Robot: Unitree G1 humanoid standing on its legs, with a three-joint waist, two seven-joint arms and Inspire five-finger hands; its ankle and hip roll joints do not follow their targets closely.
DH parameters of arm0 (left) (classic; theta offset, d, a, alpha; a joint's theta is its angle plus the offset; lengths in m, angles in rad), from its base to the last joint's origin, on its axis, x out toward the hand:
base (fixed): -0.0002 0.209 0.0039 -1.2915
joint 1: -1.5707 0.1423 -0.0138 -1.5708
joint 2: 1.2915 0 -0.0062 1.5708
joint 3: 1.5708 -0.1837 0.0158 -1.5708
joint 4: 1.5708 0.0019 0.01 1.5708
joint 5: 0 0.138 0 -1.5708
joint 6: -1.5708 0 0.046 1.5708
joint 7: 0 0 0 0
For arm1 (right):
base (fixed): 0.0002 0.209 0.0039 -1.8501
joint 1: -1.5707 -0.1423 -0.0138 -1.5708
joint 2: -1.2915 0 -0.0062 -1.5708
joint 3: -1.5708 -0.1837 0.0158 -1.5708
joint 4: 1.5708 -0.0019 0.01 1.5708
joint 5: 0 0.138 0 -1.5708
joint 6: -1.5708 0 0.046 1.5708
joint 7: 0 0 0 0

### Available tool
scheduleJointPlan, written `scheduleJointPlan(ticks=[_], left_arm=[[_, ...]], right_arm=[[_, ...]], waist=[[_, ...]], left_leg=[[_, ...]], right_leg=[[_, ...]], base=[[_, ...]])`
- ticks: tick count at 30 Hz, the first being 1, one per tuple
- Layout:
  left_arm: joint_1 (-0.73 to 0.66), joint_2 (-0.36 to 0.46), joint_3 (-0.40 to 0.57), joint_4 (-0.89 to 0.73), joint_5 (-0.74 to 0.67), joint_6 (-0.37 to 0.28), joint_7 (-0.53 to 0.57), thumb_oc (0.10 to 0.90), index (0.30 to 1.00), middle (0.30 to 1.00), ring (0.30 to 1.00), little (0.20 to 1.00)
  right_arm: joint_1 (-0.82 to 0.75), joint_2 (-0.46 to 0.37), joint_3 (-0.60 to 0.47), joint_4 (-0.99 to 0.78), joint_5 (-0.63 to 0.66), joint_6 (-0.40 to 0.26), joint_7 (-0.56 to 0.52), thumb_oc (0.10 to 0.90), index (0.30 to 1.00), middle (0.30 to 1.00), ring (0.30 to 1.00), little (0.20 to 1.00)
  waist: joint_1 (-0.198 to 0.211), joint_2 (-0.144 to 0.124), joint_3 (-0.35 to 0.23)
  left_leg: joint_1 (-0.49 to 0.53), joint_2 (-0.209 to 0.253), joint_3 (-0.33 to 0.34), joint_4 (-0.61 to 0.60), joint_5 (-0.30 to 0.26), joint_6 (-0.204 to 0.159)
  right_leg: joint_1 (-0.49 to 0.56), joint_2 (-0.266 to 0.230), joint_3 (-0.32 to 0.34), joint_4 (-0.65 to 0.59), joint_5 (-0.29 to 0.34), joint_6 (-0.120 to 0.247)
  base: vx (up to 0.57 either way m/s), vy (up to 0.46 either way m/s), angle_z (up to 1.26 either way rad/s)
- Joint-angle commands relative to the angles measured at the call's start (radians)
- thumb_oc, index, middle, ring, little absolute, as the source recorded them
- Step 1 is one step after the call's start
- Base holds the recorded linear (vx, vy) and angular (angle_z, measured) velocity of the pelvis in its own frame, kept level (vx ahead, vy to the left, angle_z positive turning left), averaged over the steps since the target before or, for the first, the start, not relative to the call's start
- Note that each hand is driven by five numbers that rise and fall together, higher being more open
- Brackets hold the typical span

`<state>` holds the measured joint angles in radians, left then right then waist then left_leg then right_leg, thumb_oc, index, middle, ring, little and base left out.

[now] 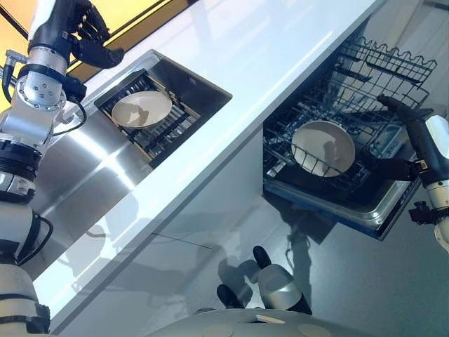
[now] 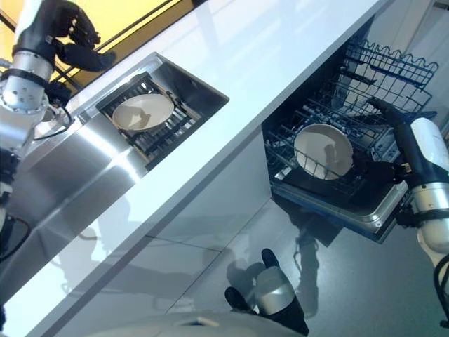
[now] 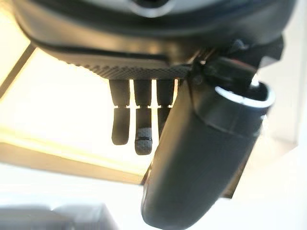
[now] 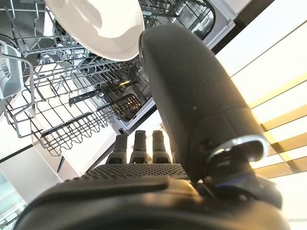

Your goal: Pick up plates and place into dishwasher.

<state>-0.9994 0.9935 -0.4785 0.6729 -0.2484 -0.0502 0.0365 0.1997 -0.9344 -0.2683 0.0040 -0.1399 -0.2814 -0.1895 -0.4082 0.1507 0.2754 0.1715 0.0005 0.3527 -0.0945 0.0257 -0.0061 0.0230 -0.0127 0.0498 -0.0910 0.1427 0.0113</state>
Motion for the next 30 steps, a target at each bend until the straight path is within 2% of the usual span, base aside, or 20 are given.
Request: scheduleJointPlan(ticks=[1, 3, 9, 19, 30], left_arm=[[-0.047, 0.028, 0.006, 0.015, -0.052, -0.008, -0.086, 0.800, 0.900, 0.900, 0.900, 0.900], [-0.030, 0.023, -0.028, 0.002, -0.052, 0.017, -0.172, 0.800, 0.900, 0.900, 0.900, 0.900], [-0.001, 0.037, -0.059, -0.010, -0.029, 0.056, -0.246, 0.800, 0.900, 0.900, 0.900, 0.900], [0.134, -0.015, 0.006, -0.023, 0.079, -0.005, -0.183, 0.800, 0.900, 0.900, 0.900, 0.900], [0.168, -0.067, 0.038, 0.003, 0.145, -0.045, -0.080, 0.800, 0.900, 0.900, 0.900, 0.900]], right_arm=[[-0.062, -0.100, -0.076, -0.118, 0.037, -0.042, -0.032, 0.800, 0.900, 0.900, 0.900, 0.900], [-0.068, -0.099, -0.067, -0.114, 0.028, -0.039, -0.040, 0.800, 0.900, 0.900, 0.900, 0.900], [-0.071, -0.100, -0.063, -0.107, 0.022, -0.020, -0.050, 0.800, 0.900, 0.900, 0.900, 0.900], [-0.080, -0.096, -0.044, -0.076, 0.031, -0.026, -0.029, 0.800, 0.900, 0.900, 0.900, 0.900], [-0.096, -0.099, -0.025, -0.076, 0.042, -0.016, -0.010, 0.800, 0.900, 0.900, 0.900, 0.900]], waist=[[0.020, -0.012, -0.138], [0.021, -0.007, -0.132], [0.027, 0.005, -0.119], [0.045, -0.006, -0.111], [0.040, -0.023, -0.104]], left_leg=[[0.007, -0.012, -0.037, 0.018, -0.041, 0.003], [0.007, -0.014, -0.039, 0.017, -0.040, 0.004], [0.007, -0.015, -0.042, 0.019, -0.036, 0.004], [-0.009, -0.014, -0.050, 0.028, -0.033, 0.005], [-0.015, -0.013, -0.044, 0.027, -0.032, 0.007]], right_leg=[[0.019, 0.017, -0.002, 0.073, -0.118, 0.098], [0.019, 0.016, 0.000, 0.071, -0.114, 0.099], [0.020, 0.013, -0.007, 0.070, -0.109, 0.101], [0.012, 0.013, -0.013, 0.073, -0.108, 0.091], [0.002, 0.014, -0.010, 0.077, -0.107, 0.089]], base=[[0.00, 0.000, 0.00], [0.00, 0.000, 0.00], [0.00, 0.005, 0.00], [0.00, -0.001, 0.00], [0.00, -0.003, 0.01]])
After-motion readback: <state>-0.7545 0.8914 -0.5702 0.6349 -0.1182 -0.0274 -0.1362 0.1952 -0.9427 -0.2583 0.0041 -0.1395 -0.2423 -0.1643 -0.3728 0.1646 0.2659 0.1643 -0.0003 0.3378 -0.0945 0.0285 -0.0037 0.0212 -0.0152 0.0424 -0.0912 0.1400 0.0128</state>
